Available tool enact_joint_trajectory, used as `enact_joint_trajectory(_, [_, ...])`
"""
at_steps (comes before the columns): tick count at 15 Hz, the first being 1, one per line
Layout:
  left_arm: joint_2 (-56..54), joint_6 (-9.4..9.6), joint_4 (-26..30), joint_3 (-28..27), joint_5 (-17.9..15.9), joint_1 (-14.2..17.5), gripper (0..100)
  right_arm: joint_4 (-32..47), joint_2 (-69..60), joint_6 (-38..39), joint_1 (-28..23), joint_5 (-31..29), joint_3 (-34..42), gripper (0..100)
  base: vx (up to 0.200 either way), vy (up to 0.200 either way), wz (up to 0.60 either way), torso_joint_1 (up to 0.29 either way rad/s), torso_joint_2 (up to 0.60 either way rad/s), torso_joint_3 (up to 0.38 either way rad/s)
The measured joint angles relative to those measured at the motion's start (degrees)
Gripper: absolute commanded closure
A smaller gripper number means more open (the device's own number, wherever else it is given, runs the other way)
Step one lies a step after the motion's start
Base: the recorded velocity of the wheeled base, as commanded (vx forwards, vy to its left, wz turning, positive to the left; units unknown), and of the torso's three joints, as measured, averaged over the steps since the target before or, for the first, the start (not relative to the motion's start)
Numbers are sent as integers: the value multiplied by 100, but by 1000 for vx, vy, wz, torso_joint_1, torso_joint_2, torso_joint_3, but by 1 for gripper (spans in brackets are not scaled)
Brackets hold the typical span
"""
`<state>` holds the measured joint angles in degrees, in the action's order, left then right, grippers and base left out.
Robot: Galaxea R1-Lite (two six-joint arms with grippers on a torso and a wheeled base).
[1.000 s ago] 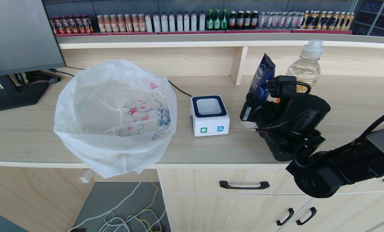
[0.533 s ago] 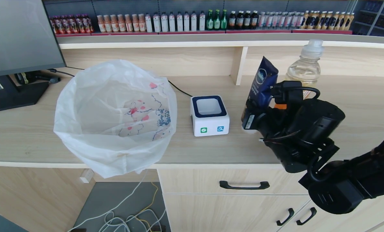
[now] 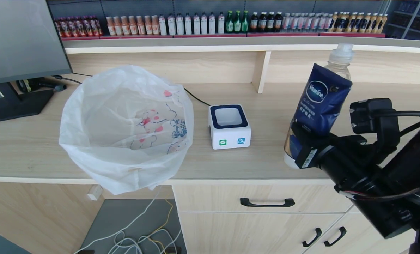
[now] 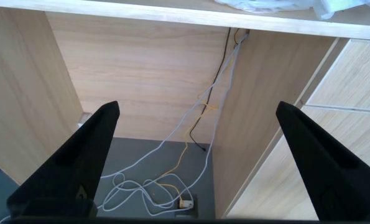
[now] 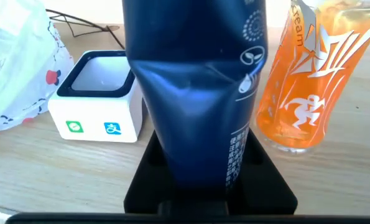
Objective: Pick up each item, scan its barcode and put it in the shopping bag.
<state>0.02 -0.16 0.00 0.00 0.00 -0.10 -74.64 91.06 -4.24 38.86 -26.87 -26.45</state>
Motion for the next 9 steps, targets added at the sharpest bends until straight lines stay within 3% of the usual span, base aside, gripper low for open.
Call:
enact_joint_trajectory(3, [0,0,0,0,0,0,0,-18,-785,-449,254,-4,678,100,0,0,0,0,0,0])
enact_joint_trajectory(9, [0,0,0,0,0,0,0,-11,-1771,-840,501,13,1168,100,0,0,0,0,0,0])
